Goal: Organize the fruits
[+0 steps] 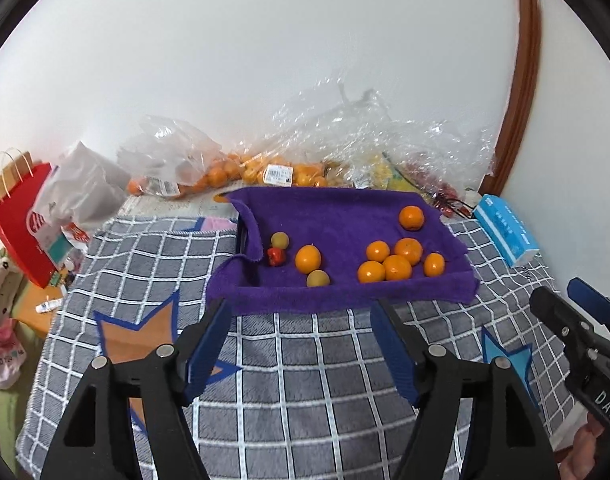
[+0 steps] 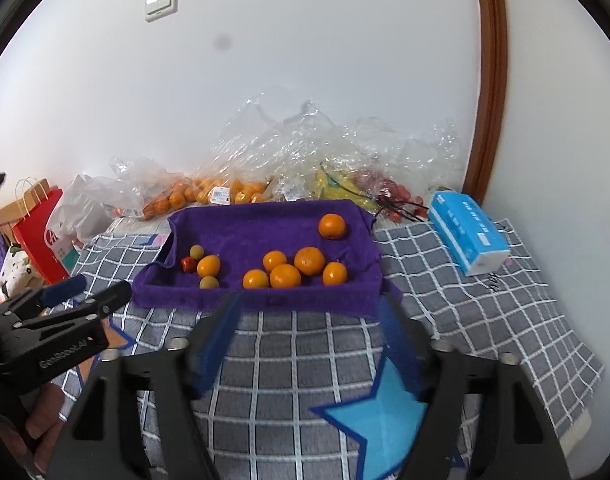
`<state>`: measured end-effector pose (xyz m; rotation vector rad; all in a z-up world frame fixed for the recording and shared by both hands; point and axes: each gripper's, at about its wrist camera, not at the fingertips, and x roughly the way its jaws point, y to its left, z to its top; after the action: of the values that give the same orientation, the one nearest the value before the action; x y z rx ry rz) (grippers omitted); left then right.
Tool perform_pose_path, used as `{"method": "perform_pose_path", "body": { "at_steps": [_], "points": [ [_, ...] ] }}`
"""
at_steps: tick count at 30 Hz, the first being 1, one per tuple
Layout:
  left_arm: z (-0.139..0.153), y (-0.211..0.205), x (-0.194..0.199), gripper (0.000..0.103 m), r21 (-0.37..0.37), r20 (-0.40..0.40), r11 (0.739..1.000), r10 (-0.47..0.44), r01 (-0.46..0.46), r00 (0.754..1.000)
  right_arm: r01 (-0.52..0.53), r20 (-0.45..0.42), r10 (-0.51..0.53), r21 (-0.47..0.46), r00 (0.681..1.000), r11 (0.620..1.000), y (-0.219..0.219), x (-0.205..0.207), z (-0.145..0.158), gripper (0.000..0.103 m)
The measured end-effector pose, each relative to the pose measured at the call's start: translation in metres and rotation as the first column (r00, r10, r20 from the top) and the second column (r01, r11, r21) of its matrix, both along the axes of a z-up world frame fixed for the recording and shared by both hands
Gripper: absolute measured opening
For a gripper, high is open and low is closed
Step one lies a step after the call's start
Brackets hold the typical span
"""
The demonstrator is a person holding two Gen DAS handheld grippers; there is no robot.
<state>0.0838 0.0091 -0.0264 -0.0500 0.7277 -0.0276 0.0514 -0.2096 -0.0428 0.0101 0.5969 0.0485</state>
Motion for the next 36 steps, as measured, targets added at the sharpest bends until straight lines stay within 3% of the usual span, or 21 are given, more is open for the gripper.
{"method": "perform_pose_path", "body": {
  "at_steps": [4, 10, 21, 36],
  "points": [
    [0.013, -0.004, -0.021, 0.074, -0.001, 0.033, 1.0, -0.003, 0.003, 0.999, -0.007, 0.039, 0.006, 0.022, 0.999, 1.0, -0.003, -0.024, 0.009, 0.093],
    [0.029, -0.012, -0.05, 0.079, 0.017, 0.078, 1.0, -0.008, 0.006, 0.997, -0.022, 0.041, 0.02, 0.029, 0.999, 0.999, -0.009, -0.05, 0.021, 0.101],
    [0.047, -0.023, -0.079, 0.081, 0.026, 0.129, 1.0, -0.003, -0.001, 0.992, 0.003, 0.038, -0.004, 0.024, 0.999, 1.0, -0.022, -0.076, 0.03, 0.101],
    [0.047, -0.022, -0.085, 0.081, 0.023, 0.123, 1.0, 0.002, -0.005, 0.992, 0.023, 0.045, -0.024, 0.021, 0.999, 1.0, -0.027, -0.083, 0.033, 0.101]
  ]
}}
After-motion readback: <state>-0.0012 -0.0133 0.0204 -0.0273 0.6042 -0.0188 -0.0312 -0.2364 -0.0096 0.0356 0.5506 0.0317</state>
